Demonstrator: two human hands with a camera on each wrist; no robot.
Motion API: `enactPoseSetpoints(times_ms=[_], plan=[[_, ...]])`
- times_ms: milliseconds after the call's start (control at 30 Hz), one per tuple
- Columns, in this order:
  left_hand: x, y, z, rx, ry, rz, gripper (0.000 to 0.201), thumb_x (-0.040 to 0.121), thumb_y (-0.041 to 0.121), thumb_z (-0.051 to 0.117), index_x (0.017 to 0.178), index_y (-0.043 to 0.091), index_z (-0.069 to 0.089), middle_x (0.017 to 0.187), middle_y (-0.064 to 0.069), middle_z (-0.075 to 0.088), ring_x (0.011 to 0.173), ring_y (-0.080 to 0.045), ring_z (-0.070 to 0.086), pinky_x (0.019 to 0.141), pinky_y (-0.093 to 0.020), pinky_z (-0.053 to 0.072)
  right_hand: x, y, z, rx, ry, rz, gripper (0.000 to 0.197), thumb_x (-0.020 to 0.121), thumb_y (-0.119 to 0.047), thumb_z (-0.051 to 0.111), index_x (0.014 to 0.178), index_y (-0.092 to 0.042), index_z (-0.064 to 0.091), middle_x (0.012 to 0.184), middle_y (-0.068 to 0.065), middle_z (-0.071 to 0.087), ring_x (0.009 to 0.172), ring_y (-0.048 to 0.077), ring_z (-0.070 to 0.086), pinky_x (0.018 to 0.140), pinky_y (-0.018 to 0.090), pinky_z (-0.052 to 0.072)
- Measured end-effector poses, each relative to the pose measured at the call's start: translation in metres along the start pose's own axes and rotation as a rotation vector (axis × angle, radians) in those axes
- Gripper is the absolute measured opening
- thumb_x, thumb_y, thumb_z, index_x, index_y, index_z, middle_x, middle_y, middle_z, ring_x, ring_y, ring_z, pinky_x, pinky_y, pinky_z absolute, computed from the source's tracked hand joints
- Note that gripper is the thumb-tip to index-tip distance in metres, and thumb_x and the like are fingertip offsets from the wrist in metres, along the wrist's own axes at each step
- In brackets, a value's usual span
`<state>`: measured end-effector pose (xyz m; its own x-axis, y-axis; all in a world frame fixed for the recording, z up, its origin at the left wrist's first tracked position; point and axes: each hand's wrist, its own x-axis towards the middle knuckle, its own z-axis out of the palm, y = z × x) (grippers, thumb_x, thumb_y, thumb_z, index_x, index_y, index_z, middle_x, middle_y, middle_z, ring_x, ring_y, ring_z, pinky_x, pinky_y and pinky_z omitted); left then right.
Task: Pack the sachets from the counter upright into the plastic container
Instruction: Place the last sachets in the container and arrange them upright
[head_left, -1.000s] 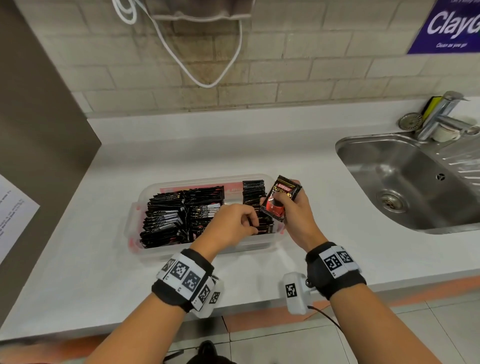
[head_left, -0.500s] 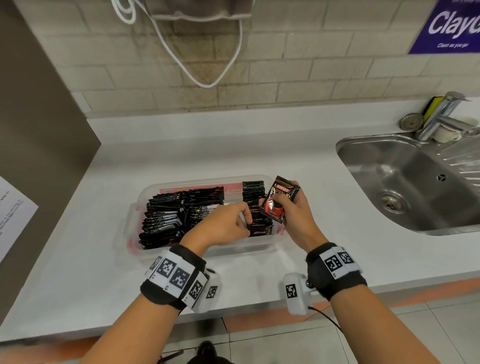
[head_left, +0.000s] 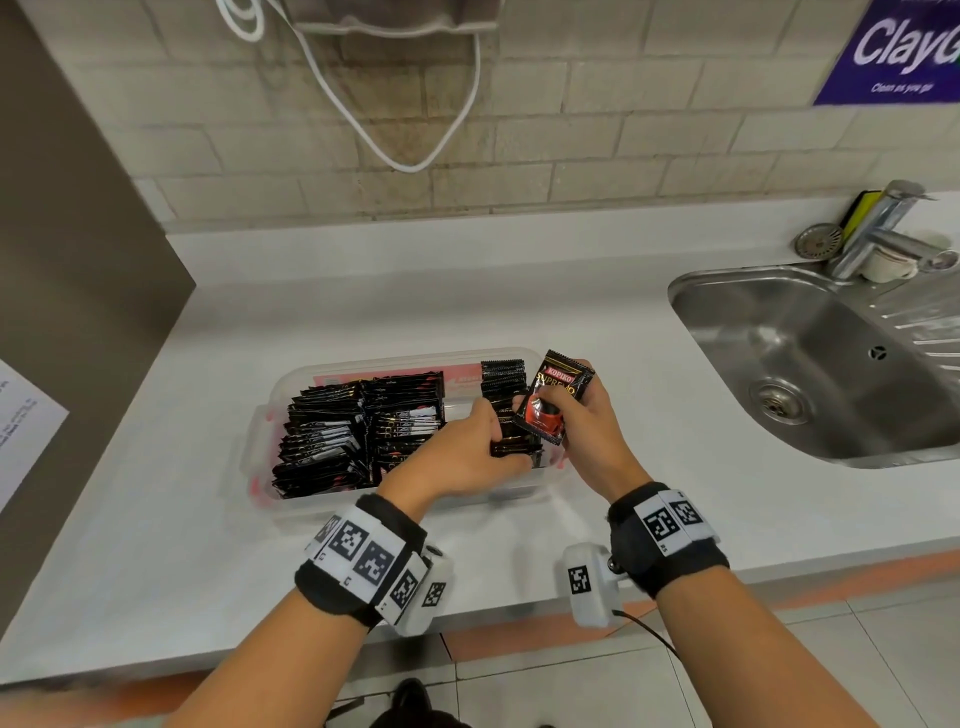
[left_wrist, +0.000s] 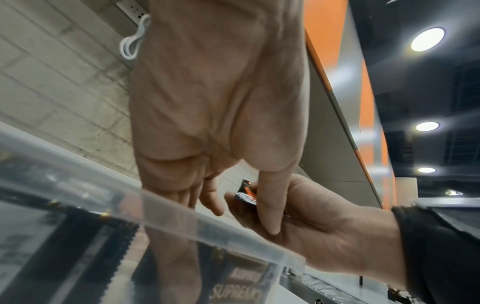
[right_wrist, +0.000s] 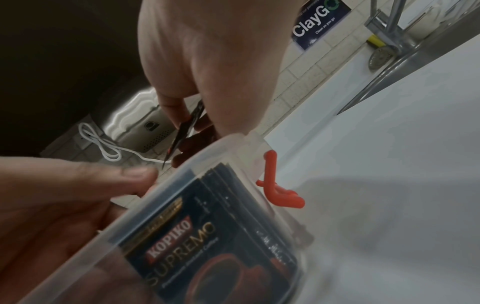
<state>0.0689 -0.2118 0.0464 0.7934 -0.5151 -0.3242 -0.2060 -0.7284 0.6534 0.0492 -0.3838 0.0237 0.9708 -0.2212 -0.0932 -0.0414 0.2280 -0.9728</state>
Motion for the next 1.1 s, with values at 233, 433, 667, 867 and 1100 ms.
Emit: enactPoseSetpoints(times_ms=[233, 433, 667, 867, 1100], plan=[[0.006, 0.005, 0.001, -0.044, -0.047, -0.027, 0.047, 0.089, 0.040, 0.070, 0.114, 0.020, 0.035, 0.091, 0.004, 0.053, 0.074, -0.009, 0.051, 0.060, -0.026, 0.039, 0.000, 0.001, 0.000, -0.047, 0.022, -0.004, 0.021, 0.094, -0.003, 0.058, 0.106, -0.020, 0.057, 0.106, 0.012, 0.068, 0.111, 0.040, 0.065, 0.100, 0.059, 0.050], [0.004, 0.001, 0.002, -0.090, -0.005, -0.060, 0.052, 0.086, 0.045, 0.074, 0.110, 0.020, 0.036, 0.092, 0.001, 0.058, 0.074, -0.011, 0.053, 0.063, -0.028, 0.041, -0.001, -0.001, 0.001, -0.040, 0.018, -0.007, 0.020, 0.095, -0.002, 0.057, 0.107, -0.018, 0.057, 0.105, 0.010, 0.069, 0.110, 0.037, 0.066, 0.100, 0.058, 0.051], [0.002, 0.001, 0.003, -0.101, -0.015, -0.056, 0.058, 0.084, 0.044, 0.076, 0.116, 0.021, 0.033, 0.091, 0.005, 0.059, 0.076, -0.008, 0.056, 0.062, -0.025, 0.042, -0.001, -0.001, 0.000, -0.038, 0.001, -0.017, 0.018, 0.096, -0.003, 0.057, 0.109, -0.017, 0.056, 0.107, 0.012, 0.069, 0.103, 0.030, 0.069, 0.088, 0.043, 0.058], [0.006, 0.000, 0.001, -0.164, -0.080, -0.063, 0.059, 0.085, 0.037, 0.078, 0.118, 0.020, 0.033, 0.103, -0.008, 0.064, 0.082, -0.013, 0.055, 0.070, -0.029, 0.042, -0.002, 0.000, 0.000, -0.004, -0.015, -0.033, 0.021, 0.092, -0.004, 0.056, 0.107, -0.018, 0.060, 0.099, 0.004, 0.073, 0.094, 0.022, 0.072, 0.074, 0.027, 0.057], [0.012, -0.006, -0.001, -0.272, -0.054, -0.098, 0.057, 0.083, 0.035, 0.081, 0.116, 0.019, 0.038, 0.092, -0.003, 0.054, 0.081, -0.013, 0.050, 0.069, -0.028, 0.039, 0.001, 0.000, -0.001, 0.128, 0.025, 0.063, 0.034, 0.079, -0.013, 0.051, 0.110, -0.005, 0.062, 0.103, 0.024, 0.069, 0.100, 0.037, 0.067, 0.100, 0.059, 0.050]])
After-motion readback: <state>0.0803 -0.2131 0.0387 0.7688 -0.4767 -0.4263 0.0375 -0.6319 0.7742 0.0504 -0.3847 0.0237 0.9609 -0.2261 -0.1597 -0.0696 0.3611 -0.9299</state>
